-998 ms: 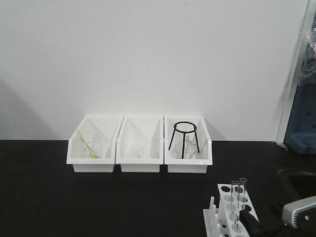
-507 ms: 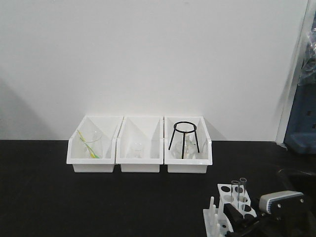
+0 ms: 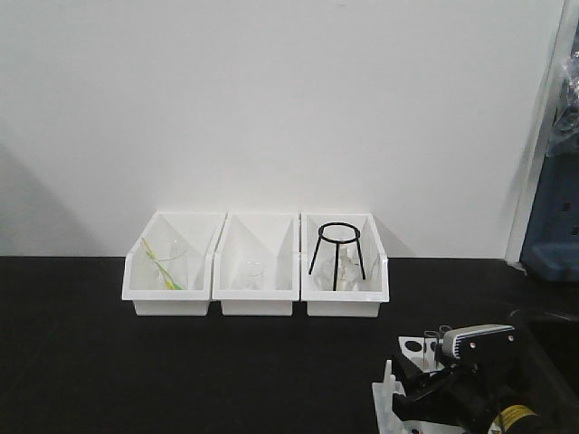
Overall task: Flip and reinsert test tube from rack
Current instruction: 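Lower the open right gripper around the clear test tube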
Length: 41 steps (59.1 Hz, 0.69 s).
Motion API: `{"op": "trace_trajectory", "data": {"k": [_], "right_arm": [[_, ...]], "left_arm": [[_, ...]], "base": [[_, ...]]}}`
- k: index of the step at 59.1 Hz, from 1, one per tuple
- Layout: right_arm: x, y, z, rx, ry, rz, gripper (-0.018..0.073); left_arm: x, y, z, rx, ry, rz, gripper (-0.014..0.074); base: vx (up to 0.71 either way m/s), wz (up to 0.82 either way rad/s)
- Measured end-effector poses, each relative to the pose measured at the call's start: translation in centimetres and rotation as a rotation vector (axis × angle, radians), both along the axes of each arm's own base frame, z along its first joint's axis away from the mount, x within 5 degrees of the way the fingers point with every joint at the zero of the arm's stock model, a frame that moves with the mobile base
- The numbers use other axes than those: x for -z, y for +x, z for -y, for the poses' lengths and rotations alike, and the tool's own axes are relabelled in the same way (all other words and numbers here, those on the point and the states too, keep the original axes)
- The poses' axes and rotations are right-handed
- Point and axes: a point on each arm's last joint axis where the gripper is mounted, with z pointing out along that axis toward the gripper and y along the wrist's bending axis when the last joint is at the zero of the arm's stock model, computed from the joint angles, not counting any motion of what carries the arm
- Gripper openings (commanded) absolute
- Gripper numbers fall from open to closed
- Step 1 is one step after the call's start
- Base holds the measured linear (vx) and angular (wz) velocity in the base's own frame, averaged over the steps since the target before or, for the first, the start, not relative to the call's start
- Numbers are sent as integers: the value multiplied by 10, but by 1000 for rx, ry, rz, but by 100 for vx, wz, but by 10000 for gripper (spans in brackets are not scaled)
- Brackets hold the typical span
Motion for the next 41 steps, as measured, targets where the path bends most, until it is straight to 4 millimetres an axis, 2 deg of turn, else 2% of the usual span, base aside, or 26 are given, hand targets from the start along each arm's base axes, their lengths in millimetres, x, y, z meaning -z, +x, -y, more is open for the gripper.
{"op": "trace_trajectory", "data": {"k": [27, 34, 41], "right_arm": [[4, 3, 0, 1, -4, -15, 120], [3, 3, 0, 0, -5, -13, 75], [-5, 1, 0, 0, -4, 5, 70]], "left_arm": [[0, 0, 0, 0, 0, 0, -6], [0, 0, 0, 0, 0, 0, -6], [0, 0, 0, 0, 0, 0, -6]], "base": [[0, 0], [0, 0], [0, 0]]}}
